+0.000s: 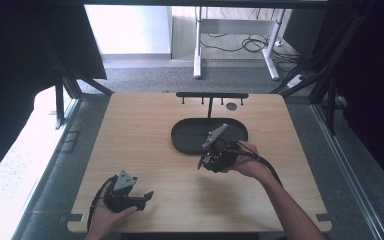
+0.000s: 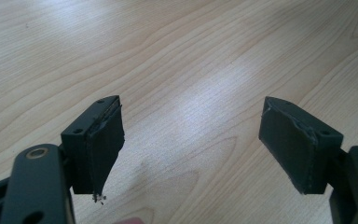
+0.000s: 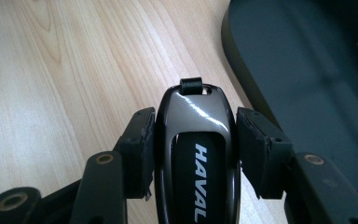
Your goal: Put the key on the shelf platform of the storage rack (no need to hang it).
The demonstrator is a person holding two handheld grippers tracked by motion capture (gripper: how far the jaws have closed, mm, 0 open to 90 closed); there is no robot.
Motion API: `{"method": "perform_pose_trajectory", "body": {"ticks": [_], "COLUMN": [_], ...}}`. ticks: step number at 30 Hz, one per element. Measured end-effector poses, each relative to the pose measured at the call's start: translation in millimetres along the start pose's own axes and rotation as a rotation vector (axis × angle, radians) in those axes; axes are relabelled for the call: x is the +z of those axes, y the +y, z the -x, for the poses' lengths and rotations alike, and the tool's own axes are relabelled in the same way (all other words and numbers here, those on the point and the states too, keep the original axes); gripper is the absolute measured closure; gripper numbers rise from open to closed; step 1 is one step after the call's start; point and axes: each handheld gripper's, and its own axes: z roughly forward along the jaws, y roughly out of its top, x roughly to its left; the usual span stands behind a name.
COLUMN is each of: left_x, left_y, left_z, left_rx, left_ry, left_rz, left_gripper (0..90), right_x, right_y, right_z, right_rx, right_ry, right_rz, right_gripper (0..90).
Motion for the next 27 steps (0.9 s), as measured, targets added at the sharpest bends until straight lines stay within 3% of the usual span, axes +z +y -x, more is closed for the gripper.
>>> {"method": "perform_pose_trajectory", "body": {"ticks": [27], "left_x": [1.6], "left_y": [-0.4], "left_z": [0.3], "left_rx": [0.001], "left_ry": [-0.005], "left_rz": [-0.009], "left_gripper": [22.1], "right_x": [-2.1], "right_y": [8.5], "right_z": [11.0], "right_rx": [0.016], "right_ry": [-0.02], "right_rz": [0.005], "right_gripper": [49.4]}}
